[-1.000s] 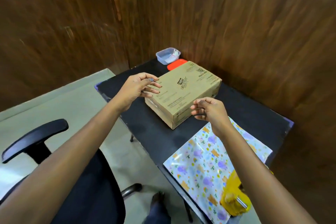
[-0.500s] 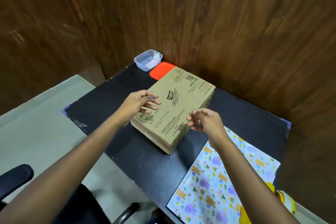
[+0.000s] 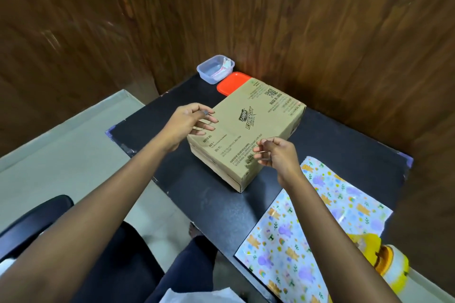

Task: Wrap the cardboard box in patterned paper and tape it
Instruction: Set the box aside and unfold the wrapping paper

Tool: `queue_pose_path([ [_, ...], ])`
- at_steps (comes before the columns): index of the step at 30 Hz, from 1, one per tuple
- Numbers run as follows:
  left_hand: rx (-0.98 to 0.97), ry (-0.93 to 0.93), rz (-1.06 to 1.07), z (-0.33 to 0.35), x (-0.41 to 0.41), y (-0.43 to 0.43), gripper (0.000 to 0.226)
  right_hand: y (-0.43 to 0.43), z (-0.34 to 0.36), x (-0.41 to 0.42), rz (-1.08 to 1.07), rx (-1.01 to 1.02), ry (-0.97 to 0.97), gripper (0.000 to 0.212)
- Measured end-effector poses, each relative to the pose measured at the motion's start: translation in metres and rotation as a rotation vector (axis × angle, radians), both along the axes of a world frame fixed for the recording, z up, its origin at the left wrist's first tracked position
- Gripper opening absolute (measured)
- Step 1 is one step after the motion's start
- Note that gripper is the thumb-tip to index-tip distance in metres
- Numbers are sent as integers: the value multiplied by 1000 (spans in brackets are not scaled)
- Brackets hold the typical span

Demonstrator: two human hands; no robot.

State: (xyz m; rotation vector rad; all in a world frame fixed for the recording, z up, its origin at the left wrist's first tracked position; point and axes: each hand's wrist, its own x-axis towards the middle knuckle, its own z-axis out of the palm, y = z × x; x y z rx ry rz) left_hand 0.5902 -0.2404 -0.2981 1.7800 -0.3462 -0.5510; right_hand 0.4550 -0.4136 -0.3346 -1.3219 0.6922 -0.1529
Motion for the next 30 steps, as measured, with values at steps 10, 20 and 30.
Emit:
queue_pose_path([
  [10,17,56,-167,-23,63,-18,20,-4,-10,36,-216,-42,7,23],
  [20,37,22,-424,-51,157,-45,19,20,-14,109,-531,-84,69,21],
  [30,68,-253,-400,-102,166,-51,17,28,-53,107,-582,-379,97,24],
])
